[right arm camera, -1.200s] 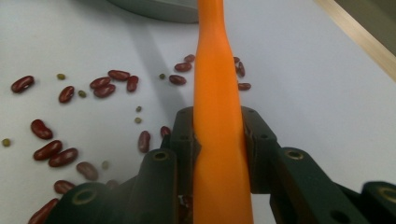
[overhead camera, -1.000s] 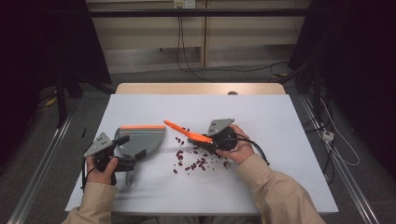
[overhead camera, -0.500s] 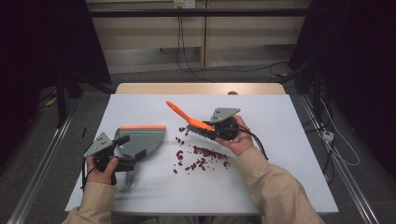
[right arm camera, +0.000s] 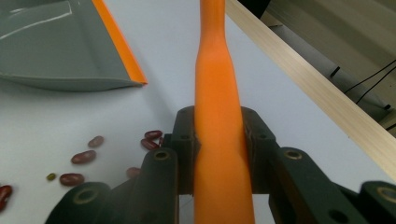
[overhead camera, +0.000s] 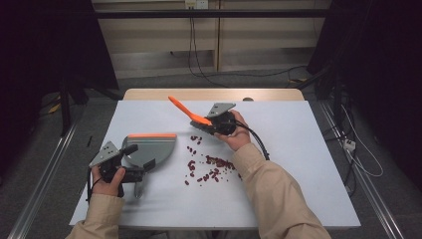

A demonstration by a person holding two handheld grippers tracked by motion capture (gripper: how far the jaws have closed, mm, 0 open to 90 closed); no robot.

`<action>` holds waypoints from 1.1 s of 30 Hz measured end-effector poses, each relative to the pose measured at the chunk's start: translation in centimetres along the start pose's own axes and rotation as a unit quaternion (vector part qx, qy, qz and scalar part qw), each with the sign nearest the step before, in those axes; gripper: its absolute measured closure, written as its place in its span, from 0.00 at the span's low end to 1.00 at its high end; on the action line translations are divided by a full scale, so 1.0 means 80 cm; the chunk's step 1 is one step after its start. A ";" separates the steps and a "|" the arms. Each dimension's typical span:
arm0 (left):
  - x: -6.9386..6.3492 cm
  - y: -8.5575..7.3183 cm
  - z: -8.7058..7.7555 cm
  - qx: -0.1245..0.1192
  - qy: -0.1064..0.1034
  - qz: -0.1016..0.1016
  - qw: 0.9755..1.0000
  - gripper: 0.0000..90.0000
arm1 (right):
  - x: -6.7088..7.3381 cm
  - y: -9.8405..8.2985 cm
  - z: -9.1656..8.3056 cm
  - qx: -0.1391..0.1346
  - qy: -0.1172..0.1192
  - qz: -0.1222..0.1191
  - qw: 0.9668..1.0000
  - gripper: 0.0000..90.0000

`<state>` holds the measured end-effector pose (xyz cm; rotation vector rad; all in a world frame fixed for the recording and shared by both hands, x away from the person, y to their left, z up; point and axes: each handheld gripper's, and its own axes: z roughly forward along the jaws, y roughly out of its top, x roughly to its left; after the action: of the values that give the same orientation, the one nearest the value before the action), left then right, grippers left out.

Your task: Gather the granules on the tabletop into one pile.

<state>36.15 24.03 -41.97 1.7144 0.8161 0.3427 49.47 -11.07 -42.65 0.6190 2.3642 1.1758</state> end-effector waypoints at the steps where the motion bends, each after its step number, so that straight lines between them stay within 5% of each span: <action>1: 0.000 0.000 0.000 0.000 0.000 0.000 1.000 0.05 | -0.001 0.000 0.004 0.002 0.003 -0.002 1.000 0.79; 12: 0.002 -0.001 -0.002 0.000 0.004 -0.001 1.000 0.05 | 0.013 -0.002 0.013 0.020 0.057 -0.036 0.997 0.79; 21: 0.000 -0.001 -0.001 0.002 0.003 0.000 1.000 0.05 | 0.037 -0.009 -0.013 0.021 0.113 -0.064 0.991 0.79; 33: -0.001 -0.001 -0.001 0.000 0.002 -0.002 1.000 0.05 | 0.060 -0.019 -0.041 0.022 0.149 -0.070 0.986 0.79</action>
<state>36.03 24.08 -41.97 1.7118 0.8222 0.3441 43.44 -11.28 -42.94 0.2990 2.6373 1.2284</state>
